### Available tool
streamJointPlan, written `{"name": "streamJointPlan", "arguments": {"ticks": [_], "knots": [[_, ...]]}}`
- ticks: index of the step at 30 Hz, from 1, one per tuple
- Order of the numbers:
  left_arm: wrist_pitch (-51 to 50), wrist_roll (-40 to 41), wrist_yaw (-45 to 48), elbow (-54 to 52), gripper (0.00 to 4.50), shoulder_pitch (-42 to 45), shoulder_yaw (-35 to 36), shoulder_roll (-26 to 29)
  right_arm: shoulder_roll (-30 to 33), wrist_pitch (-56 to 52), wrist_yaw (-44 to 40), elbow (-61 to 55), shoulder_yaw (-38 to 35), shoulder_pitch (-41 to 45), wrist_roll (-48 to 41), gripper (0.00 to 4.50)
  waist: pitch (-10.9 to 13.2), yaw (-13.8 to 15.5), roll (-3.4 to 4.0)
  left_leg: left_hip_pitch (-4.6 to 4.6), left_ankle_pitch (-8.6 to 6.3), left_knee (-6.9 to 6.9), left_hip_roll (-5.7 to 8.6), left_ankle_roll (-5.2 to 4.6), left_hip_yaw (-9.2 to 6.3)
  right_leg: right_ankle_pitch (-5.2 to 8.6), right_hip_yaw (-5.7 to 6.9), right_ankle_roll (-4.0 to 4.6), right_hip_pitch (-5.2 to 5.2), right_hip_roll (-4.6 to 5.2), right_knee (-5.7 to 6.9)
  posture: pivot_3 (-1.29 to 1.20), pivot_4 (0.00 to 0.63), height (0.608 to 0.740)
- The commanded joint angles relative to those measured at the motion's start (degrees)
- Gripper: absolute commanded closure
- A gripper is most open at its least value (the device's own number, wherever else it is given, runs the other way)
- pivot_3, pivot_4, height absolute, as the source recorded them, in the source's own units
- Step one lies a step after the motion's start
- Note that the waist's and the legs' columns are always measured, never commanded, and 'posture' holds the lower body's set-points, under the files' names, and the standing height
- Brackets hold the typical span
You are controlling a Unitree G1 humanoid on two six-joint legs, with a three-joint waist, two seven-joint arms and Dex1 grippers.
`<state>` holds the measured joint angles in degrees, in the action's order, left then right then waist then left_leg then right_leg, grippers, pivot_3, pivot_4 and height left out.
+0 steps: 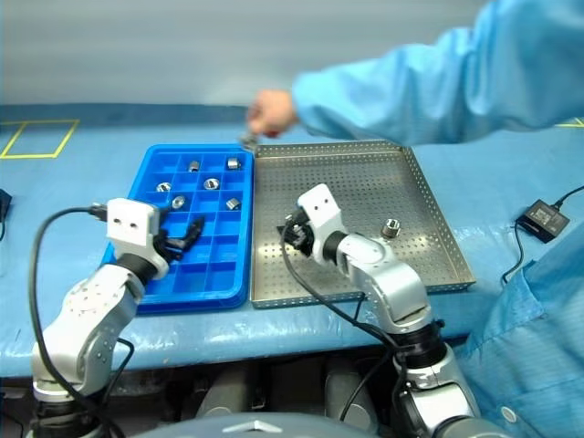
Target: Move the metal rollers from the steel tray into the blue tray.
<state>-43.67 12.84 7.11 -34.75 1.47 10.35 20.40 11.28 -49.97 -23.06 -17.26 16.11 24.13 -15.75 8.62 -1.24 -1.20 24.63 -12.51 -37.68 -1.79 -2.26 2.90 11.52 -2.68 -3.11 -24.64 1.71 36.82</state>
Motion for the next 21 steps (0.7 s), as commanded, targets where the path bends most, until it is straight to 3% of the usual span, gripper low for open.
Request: {"name": "streamJointPlan", "arguments": {"ticks": [1, 12, 21], "knots": [[-2.4, -3.9, -3.3, 1.1, 1.03, -0.1, 0.5, 0.7, -2.9, 6.2, -1.5, 5.0, 4.0, 5.3, 2.4, 2.72, 0.0, 0.0, -0.01, -0.01, 0.0, 0.0, 0.01, 0.0, 0.0, -0.06, 0.0, 0.09, 0.01, -0.01, 0.0, 0.07, 0.15, 0.74], [-2.6, -1.5, -1.5, -3.0, 1.03, -4.1, 3.1, -2.6, -12.9, 22.6, -6.7, 29.1, 8.5, 17.5, 8.1, 2.72, 0.0, 1.0, -0.07, 0.06, -0.02, 0.06, 0.06, 0.08, -0.08, -0.12, 0.11, 0.2, 0.0, 0.08, -0.03, 0.16, 0.15, 0.74], [-3.9, -0.2, -1.7, -6.0, 1.03, -8.7, 5.7, -3.9, -20.7, 33.0, -9.5, 46.0, 5.7, 24.5, 9.1, 2.72, 0.0, 2.5, -0.07, 0.01, 0.04, 0.26, -0.01, 0.29, -0.24, -0.06, 0.36, 0.41, -0.03, 0.07, 0.0, 0.24, 0.15, 0.74]]}}
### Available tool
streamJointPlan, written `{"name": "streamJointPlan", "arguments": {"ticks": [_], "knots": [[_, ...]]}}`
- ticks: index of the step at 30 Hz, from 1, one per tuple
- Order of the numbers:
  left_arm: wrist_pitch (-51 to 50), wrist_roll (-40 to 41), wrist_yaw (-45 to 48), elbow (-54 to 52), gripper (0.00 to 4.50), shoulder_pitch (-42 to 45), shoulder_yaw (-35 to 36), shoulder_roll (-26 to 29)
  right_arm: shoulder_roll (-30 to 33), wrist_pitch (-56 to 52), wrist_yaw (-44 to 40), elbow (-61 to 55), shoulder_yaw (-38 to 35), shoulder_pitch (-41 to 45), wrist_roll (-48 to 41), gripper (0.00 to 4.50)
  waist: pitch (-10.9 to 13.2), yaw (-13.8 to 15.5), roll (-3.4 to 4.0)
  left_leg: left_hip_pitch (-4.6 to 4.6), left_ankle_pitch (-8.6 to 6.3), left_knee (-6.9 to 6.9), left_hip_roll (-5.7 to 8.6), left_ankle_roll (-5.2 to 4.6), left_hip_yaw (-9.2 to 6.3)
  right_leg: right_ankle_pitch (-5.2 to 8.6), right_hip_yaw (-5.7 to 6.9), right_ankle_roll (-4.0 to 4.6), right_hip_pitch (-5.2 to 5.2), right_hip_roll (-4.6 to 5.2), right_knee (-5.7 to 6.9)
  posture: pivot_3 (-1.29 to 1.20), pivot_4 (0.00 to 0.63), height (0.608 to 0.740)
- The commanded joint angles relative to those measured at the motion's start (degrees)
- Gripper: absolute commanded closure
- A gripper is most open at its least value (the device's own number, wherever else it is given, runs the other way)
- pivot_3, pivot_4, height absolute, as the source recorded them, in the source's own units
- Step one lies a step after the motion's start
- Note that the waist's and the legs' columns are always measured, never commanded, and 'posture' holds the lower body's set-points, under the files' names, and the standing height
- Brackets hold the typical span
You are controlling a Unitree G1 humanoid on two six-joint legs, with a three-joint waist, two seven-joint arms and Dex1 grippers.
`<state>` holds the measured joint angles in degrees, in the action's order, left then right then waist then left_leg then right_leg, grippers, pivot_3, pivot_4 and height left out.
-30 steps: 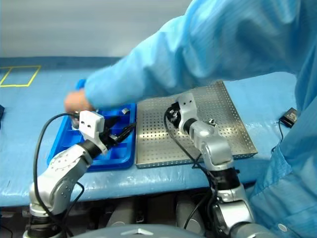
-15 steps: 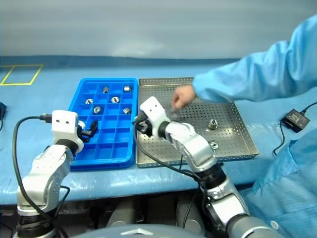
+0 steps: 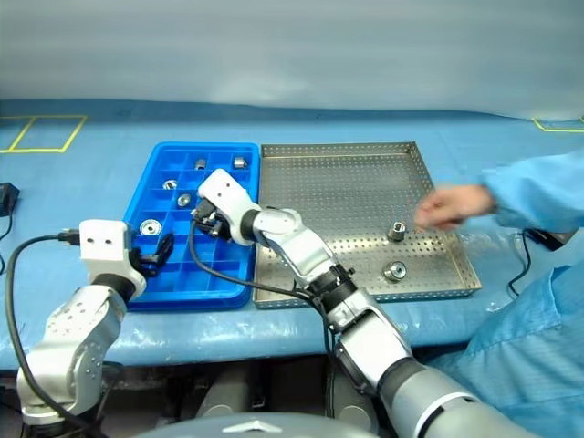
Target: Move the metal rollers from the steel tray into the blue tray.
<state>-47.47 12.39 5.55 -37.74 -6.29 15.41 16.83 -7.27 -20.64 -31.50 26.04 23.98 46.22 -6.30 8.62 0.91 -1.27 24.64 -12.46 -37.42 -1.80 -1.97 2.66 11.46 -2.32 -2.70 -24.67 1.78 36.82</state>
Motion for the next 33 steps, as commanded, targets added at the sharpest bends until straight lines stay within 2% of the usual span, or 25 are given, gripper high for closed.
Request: {"name": "streamJointPlan", "arguments": {"ticks": [1, 6, 9, 13, 16, 18, 21, 25, 30, 33], "knots": [[-0.2, 0.1, -0.2, -3.4, 1.03, -1.4, 0.4, -0.5, -2.9, 4.6, -1.1, 4.8, -2.9, 3.4, -0.6, 2.72, 0.0, 0.8, -0.01, 0.01, 0.0, 0.01, 0.01, 0.01, -0.03, 0.02, 0.03, 0.03, 0.01, 0.01, -0.01, 0.24, 0.15, 0.74], [-0.6, -0.1, -0.7, -4.6, 1.03, -2.6, 0.3, -0.7, -4.7, 9.2, 0.1, 14.5, -4.8, 7.4, 0.7, 2.72, 0.0, 1.7, 0.0, 0.02, 0.01, 0.02, 0.05, 0.06, -0.06, 0.03, 0.1, 0.05, 0.0, 0.07, -0.03, 0.27, 0.15, 0.74], [-0.7, -0.2, -0.7, -4.7, 1.03, -3.0, 0.3, -0.7, -4.6, 11.0, 1.3, 18.0, -6.4, 8.7, 1.0, 1.78, 0.0, 1.8, 0.0, 0.01, 0.01, 0.07, 0.05, 0.09, -0.1, 0.06, 0.14, 0.1, 0.0, 0.07, -0.03, 0.26, 0.15, 0.74], [-0.5, -0.5, -0.6, -3.6, 1.03, -2.4, -0.7, -0.7, -4.5, 10.3, 1.0, 16.1, -8.6, 8.2, -0.3, 0.54, 0.0, 1.8, -0.01, 0.03, 0.04, 0.24, 0.05, 0.15, -0.13, 0.11, 0.19, 0.19, -0.05, 0.08, -0.03, 0.24, 0.15, 0.74], [-0.1, -0.1, 0.2, -2.8, 1.03, -0.8, -2.5, -0.7, -3.0, 9.5, 2.9, 11.7, -8.3, 6.0, 1.2, 0.54, 0.0, 1.7, 0.0, 0.03, 0.05, 0.3, 0.02, 0.2, -0.16, 0.15, 0.24, 0.23, -0.07, 0.04, -0.03, 0.23, 0.15, 0.74], [1.1, 1.2, 1.8, -2.4, 1.03, 1.2, -4.1, -1.2, -0.3, 5.8, 3.8, 1.8, -8.3, 2.0, 1.3, 0.54, 0.0, 1.8, -0.01, 0.03, 0.06, 0.3, 0.01, 0.22, -0.19, 0.16, 0.27, 0.25, -0.07, 0.03, -0.02, 0.21, 0.15, 0.74], [2.7, 3.8, 4.9, -1.2, 1.03, 5.1, -6.8, -2.1, 5.6, -3.5, 1.6, -19.5, -8.0, -7.0, -0.9, 0.54, 0.0, 2.3, -0.02, 0.08, 0.05, 0.3, 0.1, 0.23, -0.42, 0.25, 0.56, 0.33, 0.02, 0.2, -0.06, 0.17, 0.15, 0.74], [3.7, 7.5, 11.3, 2.2, 1.03, 11.2, -11.9, -1.9, 17.7, -14.2, -2.1, -45.8, -9.9, -19.7, -4.5, 0.54, 0.0, 2.6, 0.02, 0.19, 0.04, 0.22, 0.36, 0.15, -0.67, 0.33, 0.94, 0.34, 0.12, 0.55, -0.12, 0.09, 0.15, 0.74], [2.1, 9.3, 18.4, 7.9, 1.03, 17.8, -17.9, 0.9, 29.0, -23.4, -0.3, -61.0, -13.0, -28.4, -4.1, 0.54, 0.0, -0.1, 0.06, 0.11, 0.04, 0.16, 0.27, 0.11, -0.59, 0.36, 0.94, 0.3, 0.15, 0.43, -0.03, -0.01, 0.15, 0.74], [1.4, 9.4, 22.5, 11.6, 1.03, 21.2, -21.9, 3.1, 31.1, -26.1, 1.9, -64.4, -13.3, -31.1, -3.4, 0.54, 0.0, -1.7, 0.06, 0.05, 0.05, 0.16, 0.28, 0.13, -0.63, 0.43, 0.96, 0.39, 0.15, 0.12, 0.02, -0.07, 0.15, 0.74]]}}
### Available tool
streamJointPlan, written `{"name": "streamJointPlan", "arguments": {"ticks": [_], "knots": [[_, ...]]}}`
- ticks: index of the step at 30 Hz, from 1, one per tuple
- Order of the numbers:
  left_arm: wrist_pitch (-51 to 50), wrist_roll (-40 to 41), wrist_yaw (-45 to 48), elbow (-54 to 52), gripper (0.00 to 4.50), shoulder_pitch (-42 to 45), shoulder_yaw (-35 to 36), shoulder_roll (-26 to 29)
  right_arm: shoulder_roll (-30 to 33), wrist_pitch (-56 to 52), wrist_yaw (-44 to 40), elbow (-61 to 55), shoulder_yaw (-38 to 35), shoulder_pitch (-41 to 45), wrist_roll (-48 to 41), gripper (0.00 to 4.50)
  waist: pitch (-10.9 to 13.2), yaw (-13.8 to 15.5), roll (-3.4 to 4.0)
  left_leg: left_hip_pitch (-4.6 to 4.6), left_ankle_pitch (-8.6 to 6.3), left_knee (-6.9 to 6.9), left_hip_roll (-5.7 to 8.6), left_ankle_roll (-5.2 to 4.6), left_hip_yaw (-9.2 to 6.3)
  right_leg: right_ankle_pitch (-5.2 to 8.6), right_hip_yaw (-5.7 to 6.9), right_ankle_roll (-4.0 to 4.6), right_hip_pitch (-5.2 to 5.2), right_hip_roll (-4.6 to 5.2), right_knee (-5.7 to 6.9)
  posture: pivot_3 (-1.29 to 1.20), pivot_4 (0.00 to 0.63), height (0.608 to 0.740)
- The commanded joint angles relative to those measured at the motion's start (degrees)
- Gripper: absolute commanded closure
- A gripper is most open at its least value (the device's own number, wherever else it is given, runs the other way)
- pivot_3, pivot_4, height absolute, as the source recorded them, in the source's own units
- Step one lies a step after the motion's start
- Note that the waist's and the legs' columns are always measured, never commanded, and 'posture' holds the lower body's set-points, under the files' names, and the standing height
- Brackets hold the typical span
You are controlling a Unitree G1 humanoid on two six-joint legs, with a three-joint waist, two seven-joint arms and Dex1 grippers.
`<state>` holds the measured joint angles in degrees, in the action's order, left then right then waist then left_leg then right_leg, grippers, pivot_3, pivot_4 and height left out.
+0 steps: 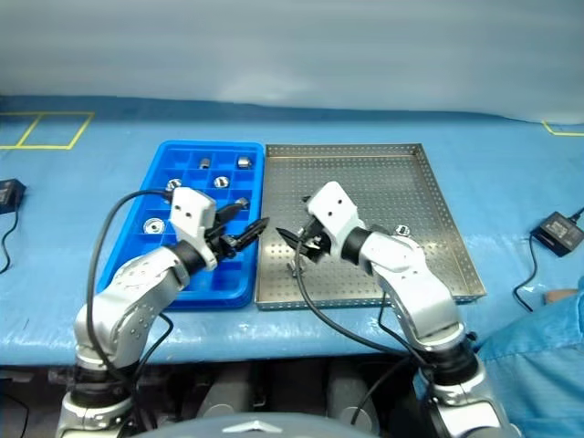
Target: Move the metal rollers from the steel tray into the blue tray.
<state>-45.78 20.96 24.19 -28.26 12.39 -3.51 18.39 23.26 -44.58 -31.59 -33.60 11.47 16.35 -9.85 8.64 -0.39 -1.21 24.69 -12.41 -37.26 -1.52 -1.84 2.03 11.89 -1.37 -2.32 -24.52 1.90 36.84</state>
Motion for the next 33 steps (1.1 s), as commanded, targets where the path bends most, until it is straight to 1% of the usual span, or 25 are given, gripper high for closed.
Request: {"name": "streamJointPlan", "arguments": {"ticks": [1, 5, 12, 19, 22, 27, 30, 31, 33], "knots": [[-0.6, 1.0, 5.0, 3.2, 1.03, 3.3, -3.9, 1.9, 0.5, -2.8, 2.7, -5.3, -0.9, -1.7, 0.0, 0.54, 0.0, -0.9, 0.0, -0.02, 0.0, 0.0, -0.05, 0.0, -0.01, 0.01, -0.01, 0.02, 0.0, -0.11, 0.01, -0.09, 0.15, 0.74], [-1.2, -1.2, 7.9, 8.2, 1.03, 6.1, -9.1, 4.2, 0.1, -3.8, 5.6, -6.1, -0.1, -3.6, 1.0, 0.54, 0.0, -2.2, 0.01, -0.03, 0.01, -0.02, -0.16, 0.01, -0.08, 0.12, -0.06, -0.11, 0.0, -0.34, 0.07, -0.13, 0.15, 0.74], [-4.0, -6.7, 7.6, 13.8, 1.03, 9.1, -15.7, 7.3, -0.8, -3.9, 8.2, -6.6, 0.6, -6.2, 0.8, 0.54, 0.0, -3.9, 0.01, -0.02, 0.01, -0.1, -0.15, 0.02, 0.0, 0.06, -0.28, -0.27, 0.02, -0.28, 0.04, -0.17, 0.15, 0.74], [-5.4, -8.0, 8.5, 14.9, 1.03, 9.3, -18.1, 7.1, -0.3, -3.3, 7.7, -5.6, 1.6, -7.9, 0.1, 0.54, 0.0, -4.9, 0.02, -0.11, 0.02, -0.11, -0.19, 0.02, 0.12, 0.04, -0.44, -0.32, 0.02, -0.3, 0.08, -0.16, 0.15, 0.74], [-6.2, -8.9, 8.3, 15.7, 1.58, 9.7, -19.1, 7.1, -0.2, -3.1, 7.7, -4.9, 1.9, -8.0, 0.3, 0.5, -0.1, -5.0, 0.06, -0.16, 0.02, -0.11, -0.2, 0.02, 0.11, 0.04, -0.44, -0.32, 0.04, -0.33, 0.1, -0.15, 0.15, 0.74], [-6.5, -10.4, 8.6, 16.5, 3.22, 10.2, -20.4, 7.1, -0.4, -3.2, 7.9, -4.5, 2.0, -7.7, 0.3, 0.5, -0.1, -4.9, 0.12, -0.16, 0.02, -0.15, -0.19, 0.02, 0.12, 0.03, -0.48, -0.34, 0.07, -0.33, 0.1, -0.15, 0.15, 0.74], [-6.5, -9.1, 9.2, 15.9, 3.22, 10.2, -18.9, 6.3, -0.4, -3.2, 8.0, -4.3, 2.3, -7.5, 0.5, 0.5, -0.1, -4.8, 0.12, -0.16, 0.02, -0.2, -0.22, 0.02, 0.12, 0.02, -0.51, -0.37, 0.09, -0.31, 0.1, -0.15, 0.15, 0.74], [-6.3, -8.9, 9.4, 15.6, 3.39, 10.1, -18.6, 6.2, -0.5, -3.2, 8.0, -4.3, 2.3, -7.5, 0.4, 0.5, -0.1, -4.8, 0.12, -0.15, 0.02, -0.21, -0.24, 0.02, 0.13, 0.01, -0.53, -0.38, 0.09, -0.31, 0.1, -0.15, 0.15, 0.74], [-5.4, -7.7, 9.8, 15.2, 3.42, 9.9, -16.7, 5.4, -0.6, -3.3, 7.8, -3.5, 2.6, -7.7, 0.1, 0.5, -0.1, -4.9, 0.12, -0.15, 0.02, -0.22, -0.24, 0.02, 0.16, 0.0, -0.57, -0.4, 0.08, -0.31, 0.1, -0.15, 0.15, 0.74]]}}
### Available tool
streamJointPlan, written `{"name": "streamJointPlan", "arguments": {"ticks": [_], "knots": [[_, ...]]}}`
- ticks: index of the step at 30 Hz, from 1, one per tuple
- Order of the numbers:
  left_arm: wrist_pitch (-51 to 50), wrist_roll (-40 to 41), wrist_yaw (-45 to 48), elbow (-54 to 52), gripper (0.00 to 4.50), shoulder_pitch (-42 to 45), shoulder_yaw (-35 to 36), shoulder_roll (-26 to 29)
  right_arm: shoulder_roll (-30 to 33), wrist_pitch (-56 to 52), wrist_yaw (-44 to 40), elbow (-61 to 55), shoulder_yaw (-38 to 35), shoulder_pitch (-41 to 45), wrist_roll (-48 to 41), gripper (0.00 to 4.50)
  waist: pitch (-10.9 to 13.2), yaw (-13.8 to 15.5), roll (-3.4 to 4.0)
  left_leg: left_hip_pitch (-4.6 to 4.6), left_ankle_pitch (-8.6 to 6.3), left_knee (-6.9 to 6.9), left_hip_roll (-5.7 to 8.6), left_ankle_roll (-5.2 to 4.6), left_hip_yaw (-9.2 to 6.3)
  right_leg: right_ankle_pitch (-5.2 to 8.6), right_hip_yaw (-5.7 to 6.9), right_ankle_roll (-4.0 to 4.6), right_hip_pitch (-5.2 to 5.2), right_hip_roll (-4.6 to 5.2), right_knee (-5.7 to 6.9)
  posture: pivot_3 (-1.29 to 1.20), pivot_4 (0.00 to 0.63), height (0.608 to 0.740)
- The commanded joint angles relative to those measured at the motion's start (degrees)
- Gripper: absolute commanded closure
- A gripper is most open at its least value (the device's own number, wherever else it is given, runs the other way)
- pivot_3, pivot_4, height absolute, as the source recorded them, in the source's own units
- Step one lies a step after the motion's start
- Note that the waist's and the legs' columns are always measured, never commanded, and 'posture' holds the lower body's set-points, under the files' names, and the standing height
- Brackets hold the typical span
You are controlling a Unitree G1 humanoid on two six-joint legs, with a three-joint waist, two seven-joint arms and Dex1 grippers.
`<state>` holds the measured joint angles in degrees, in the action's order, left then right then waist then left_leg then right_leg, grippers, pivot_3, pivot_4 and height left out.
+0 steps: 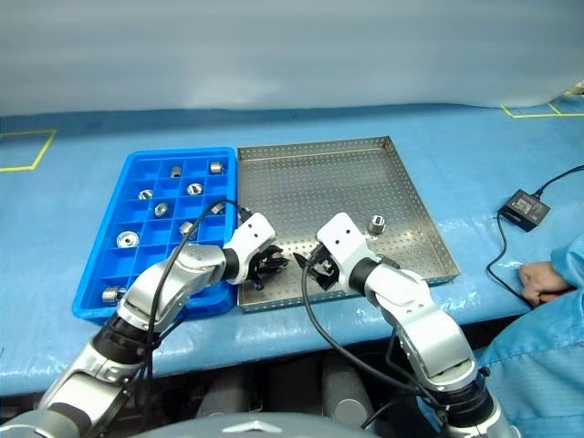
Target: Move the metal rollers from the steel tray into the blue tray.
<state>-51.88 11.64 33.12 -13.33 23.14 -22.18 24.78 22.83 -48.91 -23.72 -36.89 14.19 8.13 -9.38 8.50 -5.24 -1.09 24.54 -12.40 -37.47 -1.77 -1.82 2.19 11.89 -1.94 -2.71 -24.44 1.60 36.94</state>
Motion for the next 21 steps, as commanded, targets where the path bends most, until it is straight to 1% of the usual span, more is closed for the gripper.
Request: {"name": "streamJointPlan", "arguments": {"ticks": [1, 2, 5, 7, 8, 12, 14, 16, 19, 21], "knots": [[1.2, 2.6, 1.0, -0.1, 3.42, -0.8, 3.5, -1.8, -0.4, 1.1, -0.5, 0.5, -0.1, 0.3, -0.9, 0.5, 0.0, 0.0, 0.0, 0.01, 0.0, 0.0, -0.02, 0.0, 0.02, 0.0, -0.02, 0.0, -0.02, 0.0, 0.0, -0.15, 0.15, 0.74], [1.4, 3.2, 1.0, -0.4, 3.42, -0.9, 4.6, -2.4, -0.6, 1.1, -0.8, 1.0, -0.2, 0.2, -1.3, 0.5, 0.0, 0.0, 0.0, 0.02, 0.0, 0.0, -0.04, 0.0, 0.02, -0.01, -0.03, -0.01, -0.02, 0.0, 0.0, -0.15, 0.15, 0.74], [1.1, 7.8, -0.9, -3.4, 3.42, 0.3, 12.8, -6.7, -2.0, 0.6, -1.9, 4.0, -0.6, -0.5, -3.4, 0.5, 0.0, 0.4, -0.04, 0.12, 0.0, -0.04, -0.09, 0.0, 0.02, -0.05, -0.05, -0.08, -0.06, 0.0, -0.01, -0.14, 0.15, 0.74], [-0.5, 9.7, -3.0, -6.4, 3.42, 0.8, 17.6, -7.6, -2.8, 0.5, -3.6, 4.6, -0.8, -0.7, -5.8, 0.5, 0.0, 0.5, -0.05, 0.16, 0.0, -0.09, -0.09, 0.0, 0.02, -0.1, -0.08, -0.15, -0.07, 0.0, -0.02, -0.12, 0.15, 0.74], [-1.2, 10.2, -3.6, -7.4, 3.42, 0.8, 18.8, -7.6, -3.0, 0.5, -4.3, 4.6, -1.0, -0.7, -6.8, 0.5, 0.1, 0.5, -0.06, 0.16, 0.0, -0.1, -0.09, -0.01, 0.03, -0.11, -0.11, -0.17, -0.07, -0.01, -0.02, -0.12, 0.15, 0.74], [-5.2, 9.8, -7.3, -15.9, 3.42, -3.5, 25.2, -3.2, -2.8, 2.1, -8.4, 3.7, -0.7, 0.1, -10.6, 0.5, 0.0, 0.4, -0.06, 0.05, 0.0, -0.09, -0.06, -0.01, 0.14, -0.15, -0.31, -0.23, -0.05, -0.13, -0.01, -0.07, 0.15, 0.74], [-6.4, 9.8, -8.9, -18.4, 3.42, -5.6, 27.3, -2.0, -3.0, 2.6, -9.5, 3.6, -1.0, 0.4, -12.0, 0.5, 0.1, 0.7, -0.06, 0.02, -0.01, -0.07, -0.15, -0.01, 0.16, -0.15, -0.36, -0.23, -0.05, -0.13, 0.0, -0.05, 0.15, 0.74], [-8.6, 6.1, -14.4, -22.4, 3.42, -9.5, 30.2, -0.7, -3.0, 2.8, -10.5, 3.6, -1.0, 1.2, -13.1, 0.5, 0.1, 1.1, -0.09, 0.04, 0.0, -0.1, -0.17, -0.01, 0.16, -0.15, -0.34, -0.24, -0.06, -0.13, -0.01, -0.01, 0.15, 0.74], [-10.9, 0.5, -24.4, -25.3, 3.42, -13.3, 35.1, -3.3, -2.6, 3.0, -10.6, 4.6, -0.7, 2.4, -13.1, 0.5, 0.1, 2.1, -0.16, 0.05, -0.01, -0.15, -0.17, -0.01, 0.2, -0.18, -0.37, -0.29, -0.05, -0.1, -0.03, 0.02, 0.15, 0.74], [-10.8, -2.1, -28.4, -25.2, 3.42, -15.2, 36.6, -5.0, -3.2, 3.0, -9.9, 6.0, -1.0, 3.5, -13.1, 0.5, 0.1, 3.0, -0.18, 0.05, -0.01, -0.21, -0.17, -0.01, 0.2, -0.21, -0.36, -0.31, -0.02, -0.1, -0.02, 0.04, 0.15, 0.74]]}}
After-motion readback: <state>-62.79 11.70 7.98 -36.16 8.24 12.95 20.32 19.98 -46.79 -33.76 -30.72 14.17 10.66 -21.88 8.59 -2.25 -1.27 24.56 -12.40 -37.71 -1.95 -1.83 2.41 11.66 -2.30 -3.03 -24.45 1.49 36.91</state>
